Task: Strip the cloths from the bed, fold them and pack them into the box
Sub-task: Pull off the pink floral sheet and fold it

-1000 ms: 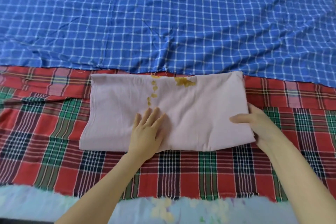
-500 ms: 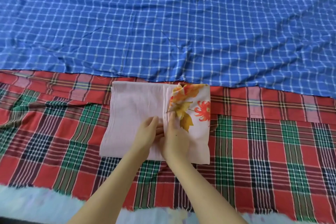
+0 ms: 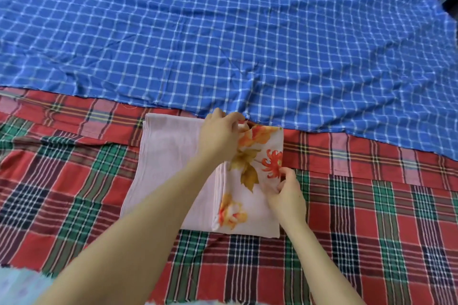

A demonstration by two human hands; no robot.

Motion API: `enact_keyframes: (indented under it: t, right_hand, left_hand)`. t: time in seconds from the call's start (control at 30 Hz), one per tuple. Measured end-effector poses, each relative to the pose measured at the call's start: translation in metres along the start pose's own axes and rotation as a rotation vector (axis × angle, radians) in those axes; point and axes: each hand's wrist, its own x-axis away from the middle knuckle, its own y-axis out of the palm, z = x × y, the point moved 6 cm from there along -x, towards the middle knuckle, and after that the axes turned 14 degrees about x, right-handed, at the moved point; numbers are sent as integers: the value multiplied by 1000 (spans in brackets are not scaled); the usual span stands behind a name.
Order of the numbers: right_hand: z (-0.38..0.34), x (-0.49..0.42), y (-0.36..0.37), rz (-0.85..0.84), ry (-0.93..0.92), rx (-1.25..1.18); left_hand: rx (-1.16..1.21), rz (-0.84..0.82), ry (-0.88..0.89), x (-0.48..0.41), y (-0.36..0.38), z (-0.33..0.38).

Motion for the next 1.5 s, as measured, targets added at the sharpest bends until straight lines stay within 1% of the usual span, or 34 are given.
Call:
enact_keyframes:
  t: [0.07,0.1,0.13,0.27,0.3,0.37,0.43,0.53,0.63,0.7,0.77,0.8,0.87,0.93,1.03,1.1,1.13,1.17,1.2,1.23,1.27,1.3,1.33,1.37,1.4,1.43,1.47,1.5]
  right_hand:
    - [2,-5,4,-31,-3,8]
    - [2,-7,5,-40,-3,14]
    - [2,-8,5,-45,-4,20]
    - [1,-10,5,-57,4,43]
    - [1,-9,5,-61,1,50]
    - [1,-9,5,-62,7,48]
    - [0,-9,5,-67,5,57]
    - [-1,-10,6,-72,4,76]
    - [-1,-10,6,-79,15,97]
    - [-1,-11,6,-87,26,104]
    - [-2,-11,6,-92,33,106]
    - [-3,-11,7,-92,37,108]
    - [-3,-12,7,-96,48,112]
    - [-3,-13,8,-100,57,107]
    - [-3,-13,9,-101,67,99]
    - [-3,-13,9,-92,63,96]
    - [-3,-14,9,-84,63,96]
    - [-3,-13,9,-76,68,99]
    - [-3,-12,9,-69,77,100]
    - [-2,-11,8,-63,90,95]
    - [-2,-9,8,-54,107,80]
    - [0,-8,8,-39,130,49]
    - [3,-7,8,-19,160,7]
    - [6,-4,9,-16,198,-43]
    - [9,-2,9,-27,233,-92]
    - [12,0,11,-60,252,-135]
    - [15,1,11,-97,264,-178]
    - [17,4,11,-139,276,-231]
  left_hand:
    - [-108,-201,21,-15,4,4]
    - [-154,-281,43,-19,5,6]
    - [-177,-322,81,-23,5,9]
    - [-121,-298,295,-26,-6,31]
    - [-171,-324,354,-23,-6,34]
    - [-362,-431,431,-20,1,33]
    - [-513,-495,411,-22,6,25]
    - [-635,-573,344,-27,16,21]
    - [-676,-683,253,-34,23,24]
    - [-662,-732,254,-39,26,29]
    - [-578,-796,234,-42,26,32]
    - [-478,-839,173,-42,23,31]
    - [-188,-891,-32,-42,13,27]
    - [82,-860,-184,-46,2,19]
    - [317,-744,-310,-51,-2,-3]
    - [358,-612,-400,-54,4,-17]
    - [302,-518,-410,-55,6,-20]
    - [181,-393,-374,-53,7,-18]
    - [30,-224,-283,-51,2,-11]
    - [-93,-35,-147,-44,-7,2]
    - [-160,112,34,-30,-14,20]
    - [-185,186,254,-10,-14,39]
    - [-198,176,467,13,-6,51]
    - [-229,97,630,35,9,53]
    - [-277,-6,699,51,25,44]
    - [-337,-90,668,58,38,26]
    - [-388,-136,580,59,46,3]
    - [-431,-147,496,57,49,-18]
